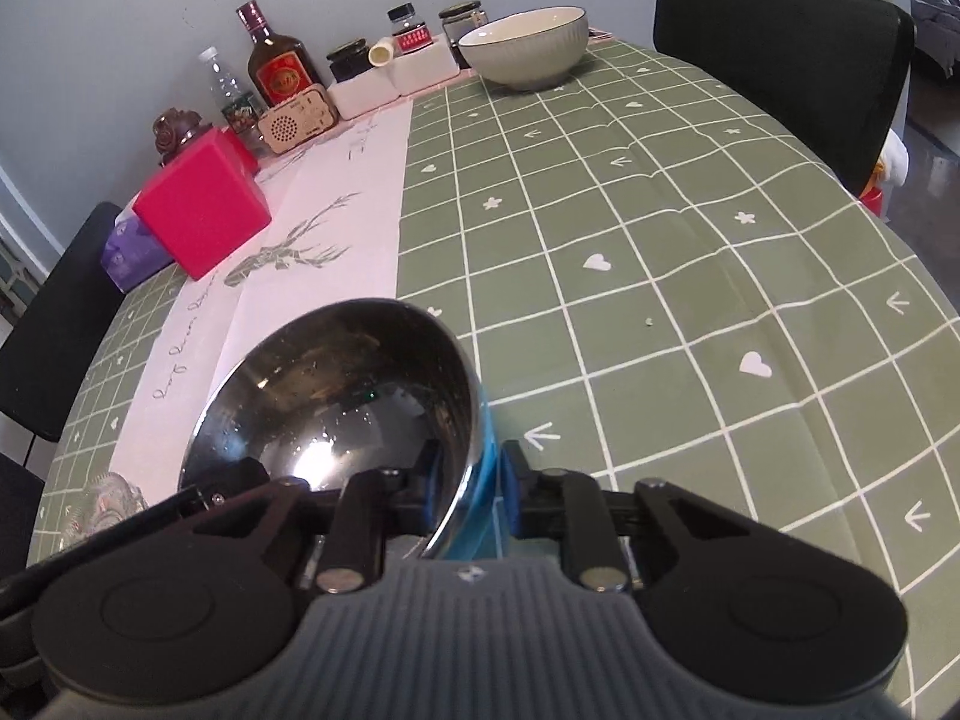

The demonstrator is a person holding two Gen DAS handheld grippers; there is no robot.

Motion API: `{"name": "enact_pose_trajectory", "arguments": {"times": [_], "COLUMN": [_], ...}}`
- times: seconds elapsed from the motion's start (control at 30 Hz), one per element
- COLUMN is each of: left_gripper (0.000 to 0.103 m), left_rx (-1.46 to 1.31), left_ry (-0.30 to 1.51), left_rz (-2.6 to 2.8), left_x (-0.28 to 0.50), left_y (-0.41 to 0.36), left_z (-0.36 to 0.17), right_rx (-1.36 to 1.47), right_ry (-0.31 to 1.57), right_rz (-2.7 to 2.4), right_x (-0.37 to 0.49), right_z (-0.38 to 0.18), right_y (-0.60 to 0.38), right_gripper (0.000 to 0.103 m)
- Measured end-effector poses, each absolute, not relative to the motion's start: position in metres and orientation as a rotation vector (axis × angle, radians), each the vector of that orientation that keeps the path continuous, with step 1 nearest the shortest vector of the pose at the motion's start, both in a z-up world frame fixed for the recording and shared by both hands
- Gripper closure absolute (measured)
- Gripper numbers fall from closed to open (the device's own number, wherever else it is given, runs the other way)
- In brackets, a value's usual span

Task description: Organize plates and bowls

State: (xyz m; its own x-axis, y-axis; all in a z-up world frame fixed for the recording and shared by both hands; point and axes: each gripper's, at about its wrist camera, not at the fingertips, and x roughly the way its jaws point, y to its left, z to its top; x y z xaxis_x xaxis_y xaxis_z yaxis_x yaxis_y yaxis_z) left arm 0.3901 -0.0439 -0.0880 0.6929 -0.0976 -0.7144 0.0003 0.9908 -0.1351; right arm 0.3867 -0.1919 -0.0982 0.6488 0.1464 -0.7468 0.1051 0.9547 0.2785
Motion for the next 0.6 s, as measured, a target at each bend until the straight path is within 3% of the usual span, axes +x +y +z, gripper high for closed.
{"name": "enact_pose_trajectory", "arguments": {"times": [0.6], "left_gripper": [0.094], "left_rx": [-0.045], "left_ry": [0.768], "left_rz": [-0.036], "left_x": [0.363], "left_y": [-0.054], "left_z": [-0.054], "right_rx": [0.285], "right_ry": [0.826], "right_rz": [0.008], "right_x": [0.356], "right_z": [-0.067], "right_y": [-0.189], "right_gripper": [0.092]}}
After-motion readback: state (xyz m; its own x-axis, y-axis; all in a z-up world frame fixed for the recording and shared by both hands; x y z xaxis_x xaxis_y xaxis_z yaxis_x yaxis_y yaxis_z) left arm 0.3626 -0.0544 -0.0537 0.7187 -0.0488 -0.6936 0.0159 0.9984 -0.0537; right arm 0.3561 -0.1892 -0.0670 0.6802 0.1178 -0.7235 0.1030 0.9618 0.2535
